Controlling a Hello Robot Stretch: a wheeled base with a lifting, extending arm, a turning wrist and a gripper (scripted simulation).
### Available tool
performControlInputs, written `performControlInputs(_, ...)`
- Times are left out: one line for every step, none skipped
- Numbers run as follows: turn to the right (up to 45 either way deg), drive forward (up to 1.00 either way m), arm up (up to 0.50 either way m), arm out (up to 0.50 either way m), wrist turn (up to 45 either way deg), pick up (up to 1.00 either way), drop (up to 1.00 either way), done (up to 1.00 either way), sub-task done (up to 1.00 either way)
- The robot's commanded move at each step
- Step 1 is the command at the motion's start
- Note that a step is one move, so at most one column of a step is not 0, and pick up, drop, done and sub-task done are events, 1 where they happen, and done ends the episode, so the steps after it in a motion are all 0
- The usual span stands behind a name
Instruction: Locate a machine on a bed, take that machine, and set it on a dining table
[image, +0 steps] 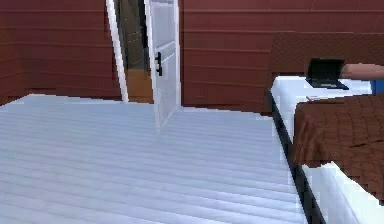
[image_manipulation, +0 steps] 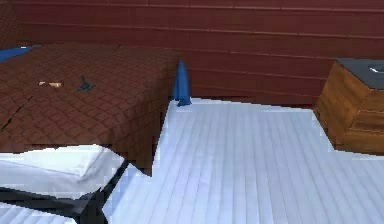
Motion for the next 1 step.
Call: performControlInputs(0.0,0.40,0.00,0.00,0.0,0.00,0.00,0.00,0.00)
